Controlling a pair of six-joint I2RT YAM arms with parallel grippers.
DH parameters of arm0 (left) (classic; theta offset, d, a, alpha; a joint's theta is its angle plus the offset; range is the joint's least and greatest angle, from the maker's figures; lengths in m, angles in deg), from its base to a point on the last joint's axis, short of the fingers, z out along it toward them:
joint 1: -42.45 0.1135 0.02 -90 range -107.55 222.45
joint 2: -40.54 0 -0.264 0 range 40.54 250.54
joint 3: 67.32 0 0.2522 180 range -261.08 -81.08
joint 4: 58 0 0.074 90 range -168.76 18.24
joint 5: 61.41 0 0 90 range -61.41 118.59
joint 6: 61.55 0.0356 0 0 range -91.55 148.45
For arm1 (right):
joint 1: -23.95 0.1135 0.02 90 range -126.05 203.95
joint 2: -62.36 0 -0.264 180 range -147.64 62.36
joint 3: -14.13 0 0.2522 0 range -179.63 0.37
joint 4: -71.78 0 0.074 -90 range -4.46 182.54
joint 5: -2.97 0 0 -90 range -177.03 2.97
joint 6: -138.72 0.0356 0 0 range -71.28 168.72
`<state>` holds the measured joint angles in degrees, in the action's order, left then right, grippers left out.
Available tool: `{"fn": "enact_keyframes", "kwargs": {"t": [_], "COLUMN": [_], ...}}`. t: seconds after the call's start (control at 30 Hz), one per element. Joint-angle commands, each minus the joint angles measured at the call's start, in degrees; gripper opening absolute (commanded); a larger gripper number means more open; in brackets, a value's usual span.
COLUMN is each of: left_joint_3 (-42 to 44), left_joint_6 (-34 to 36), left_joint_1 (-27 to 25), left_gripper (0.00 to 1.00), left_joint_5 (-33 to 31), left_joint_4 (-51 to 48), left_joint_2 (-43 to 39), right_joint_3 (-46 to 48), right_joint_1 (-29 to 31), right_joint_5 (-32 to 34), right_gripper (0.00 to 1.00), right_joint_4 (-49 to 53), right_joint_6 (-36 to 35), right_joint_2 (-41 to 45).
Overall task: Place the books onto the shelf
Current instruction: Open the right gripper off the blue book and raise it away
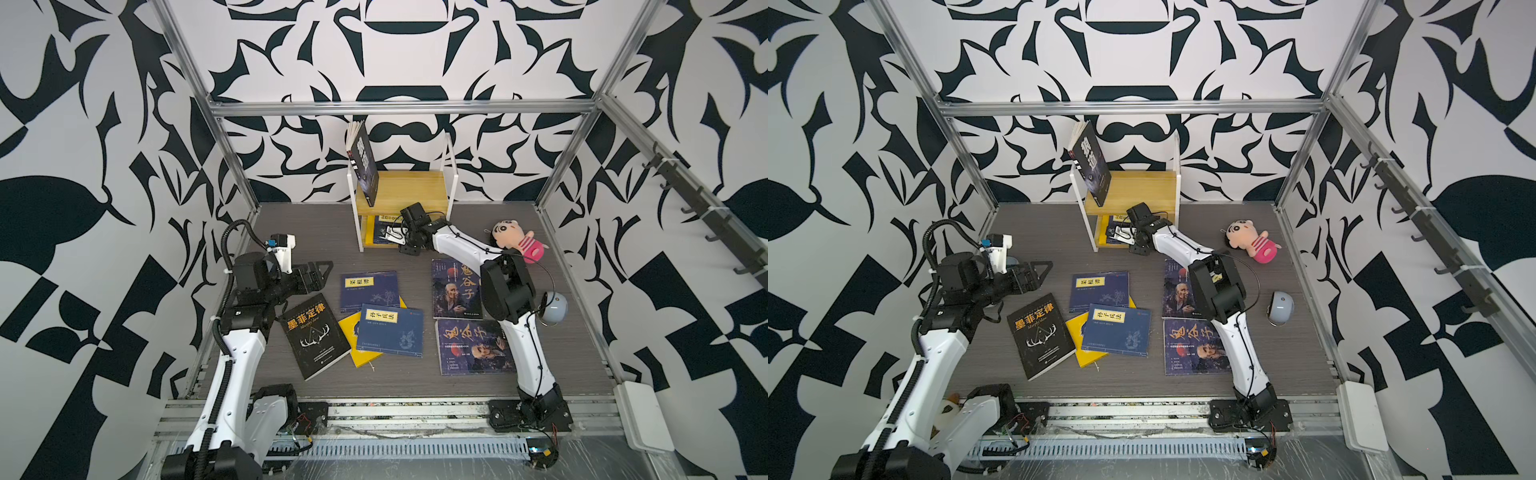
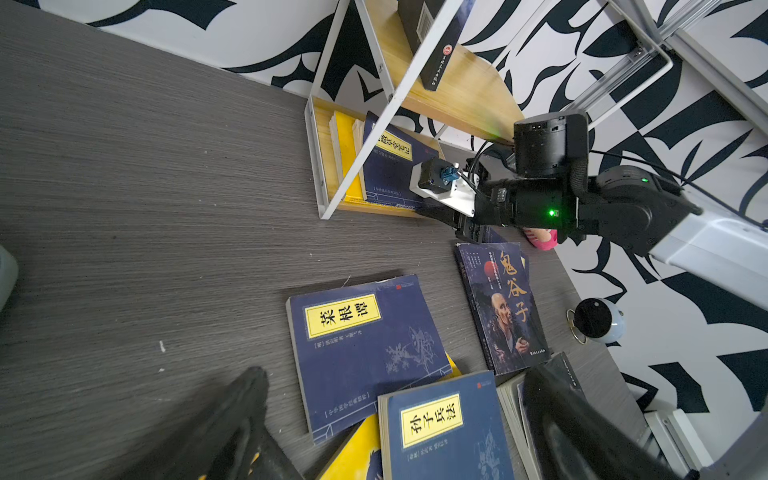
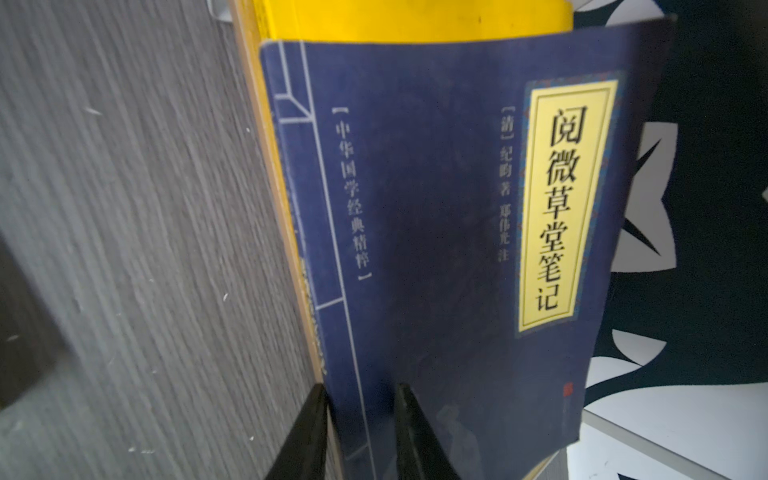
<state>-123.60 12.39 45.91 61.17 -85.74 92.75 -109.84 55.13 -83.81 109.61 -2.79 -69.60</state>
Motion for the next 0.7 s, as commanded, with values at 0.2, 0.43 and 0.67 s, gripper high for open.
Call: {"fn": "enact_keyframes", "kwargs": {"t": [0.2,0.43,0.67], "left_joint_3": [0.32,0.34,0.42], "left_joint_6": [0.23,0.31,0.15], "left_joint_1": [-0.04,-0.01,-0.08], "left_gripper": [1.00,1.00,1.00], "left_joint_5": [0.82,0.80,0.92], "left_joint_4": [0.53,0.53,0.71], "left_joint_2": [-0.17,-0.26,-0.17], "right_joint_3": [-2.73,-1.79,1.82], "right_joint_1": [-0.33,-0.46,-1.17], "right_joint_5": [0.57,0.81,0.99], "right_gripper": [0.26,0.32,0.32], "right_joint_4": [-1.55,-1.49,-3.13], "right_joint_6": [-0.17,-0.96,-1.62], "right_joint_2": [0.62,1.55,5.11]}}
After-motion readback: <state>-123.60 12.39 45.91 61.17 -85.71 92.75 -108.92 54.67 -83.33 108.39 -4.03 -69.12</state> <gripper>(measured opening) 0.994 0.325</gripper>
